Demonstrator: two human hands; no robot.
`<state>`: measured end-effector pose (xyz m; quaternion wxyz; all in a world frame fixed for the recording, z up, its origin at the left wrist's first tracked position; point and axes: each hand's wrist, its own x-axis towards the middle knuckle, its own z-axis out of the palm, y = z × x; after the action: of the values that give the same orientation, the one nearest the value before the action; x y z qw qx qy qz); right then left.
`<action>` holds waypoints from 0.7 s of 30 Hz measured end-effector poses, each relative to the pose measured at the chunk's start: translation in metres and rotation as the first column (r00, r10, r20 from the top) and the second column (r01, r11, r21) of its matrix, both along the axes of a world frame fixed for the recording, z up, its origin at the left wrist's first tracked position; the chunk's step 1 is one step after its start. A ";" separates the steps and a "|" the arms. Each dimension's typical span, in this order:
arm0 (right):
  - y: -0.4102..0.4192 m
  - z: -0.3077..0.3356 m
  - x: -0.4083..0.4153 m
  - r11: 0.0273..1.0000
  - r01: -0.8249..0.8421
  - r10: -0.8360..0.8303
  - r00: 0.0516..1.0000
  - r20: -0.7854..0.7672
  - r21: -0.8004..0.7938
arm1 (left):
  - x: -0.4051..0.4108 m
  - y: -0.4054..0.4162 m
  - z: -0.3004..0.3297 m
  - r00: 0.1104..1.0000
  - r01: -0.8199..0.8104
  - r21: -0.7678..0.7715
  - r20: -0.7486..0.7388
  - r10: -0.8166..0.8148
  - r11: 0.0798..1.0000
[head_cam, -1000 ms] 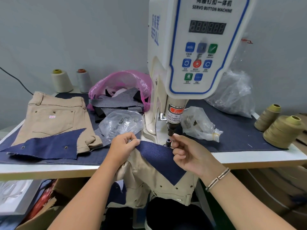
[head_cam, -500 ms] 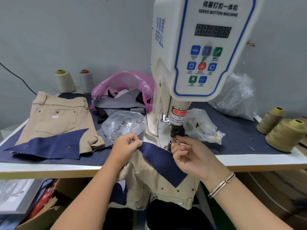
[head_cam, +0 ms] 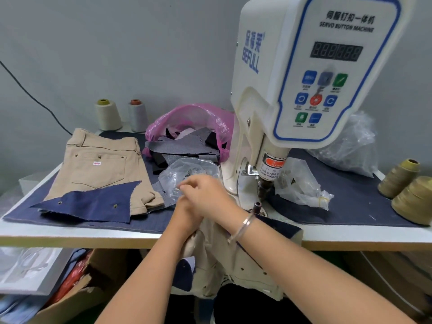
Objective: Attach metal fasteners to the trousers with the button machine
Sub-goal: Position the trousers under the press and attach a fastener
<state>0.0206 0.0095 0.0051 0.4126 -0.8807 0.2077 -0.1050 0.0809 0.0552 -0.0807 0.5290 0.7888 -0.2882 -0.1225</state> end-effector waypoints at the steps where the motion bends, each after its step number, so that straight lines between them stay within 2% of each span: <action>1: -0.005 -0.002 0.013 0.978 -0.032 0.021 0.998 -0.055 -0.205 | 0.001 -0.001 0.002 1.000 -0.007 0.011 0.026 0.007 1.000; 3: -0.014 -0.009 0.035 0.889 -0.088 0.008 0.984 -0.177 -0.449 | 0.001 -0.002 0.004 0.999 0.031 0.014 0.020 -0.031 0.999; 6: -0.025 -0.016 0.063 0.862 -0.159 -0.020 0.938 -0.346 -0.481 | 0.002 -0.002 0.008 0.997 0.065 0.001 0.039 -0.065 0.998; 8: -0.031 -0.018 0.079 0.848 -0.187 -0.036 0.914 -0.404 -0.497 | 0.004 -0.002 0.007 0.996 0.088 -0.042 0.029 -0.087 0.995; 12: -0.034 -0.028 0.102 0.804 -0.139 -0.111 0.920 -0.376 -0.578 | 0.008 -0.002 0.007 0.995 0.083 -0.064 -0.047 -0.086 0.995; 18: -0.036 -0.036 0.118 0.740 -0.129 -0.140 0.930 -0.339 -0.660 | 0.019 -0.008 0.002 0.986 0.010 0.031 -0.164 -0.004 0.999; 21: -0.040 -0.036 0.120 0.709 -0.130 -0.142 0.937 -0.321 -0.693 | 0.020 -0.010 0.002 0.990 0.017 0.070 -0.142 -0.007 0.997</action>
<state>0.1404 -0.0305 -0.0310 0.0011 -0.9743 0.2246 -0.0189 0.1014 0.0453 -0.0791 0.5191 0.7946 -0.2499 -0.1916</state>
